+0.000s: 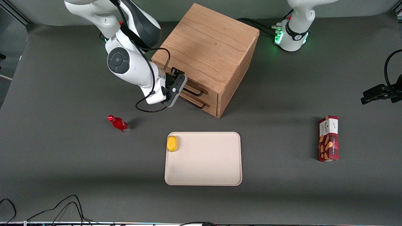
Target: Open upper drawer
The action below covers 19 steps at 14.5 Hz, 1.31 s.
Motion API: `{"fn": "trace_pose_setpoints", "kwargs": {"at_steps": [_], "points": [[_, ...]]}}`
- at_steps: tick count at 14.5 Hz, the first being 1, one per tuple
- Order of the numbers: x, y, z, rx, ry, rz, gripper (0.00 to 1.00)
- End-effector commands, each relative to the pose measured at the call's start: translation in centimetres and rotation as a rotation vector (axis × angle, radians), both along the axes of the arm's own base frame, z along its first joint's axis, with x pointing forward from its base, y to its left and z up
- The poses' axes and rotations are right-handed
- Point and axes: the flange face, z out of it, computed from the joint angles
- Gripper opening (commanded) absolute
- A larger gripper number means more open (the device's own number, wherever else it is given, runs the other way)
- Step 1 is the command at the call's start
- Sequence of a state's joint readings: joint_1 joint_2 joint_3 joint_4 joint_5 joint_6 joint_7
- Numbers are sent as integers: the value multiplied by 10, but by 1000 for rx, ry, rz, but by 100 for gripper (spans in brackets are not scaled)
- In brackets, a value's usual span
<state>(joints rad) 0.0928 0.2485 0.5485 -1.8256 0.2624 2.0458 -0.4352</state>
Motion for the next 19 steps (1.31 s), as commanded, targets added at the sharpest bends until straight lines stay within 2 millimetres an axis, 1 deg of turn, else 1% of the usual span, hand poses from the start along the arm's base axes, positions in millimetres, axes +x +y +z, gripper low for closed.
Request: {"fn": "trace_pose_setpoints", "kwargs": {"at_steps": [1, 5, 13, 15, 19], "points": [[-2, 2, -3, 23, 0, -19, 100], [1, 2, -8, 29, -2, -25, 100], [3, 2, -29, 34, -8, -41, 100], [1, 3, -35, 34, -14, -44, 100], [1, 3, -39, 37, -17, -49, 100]]}}
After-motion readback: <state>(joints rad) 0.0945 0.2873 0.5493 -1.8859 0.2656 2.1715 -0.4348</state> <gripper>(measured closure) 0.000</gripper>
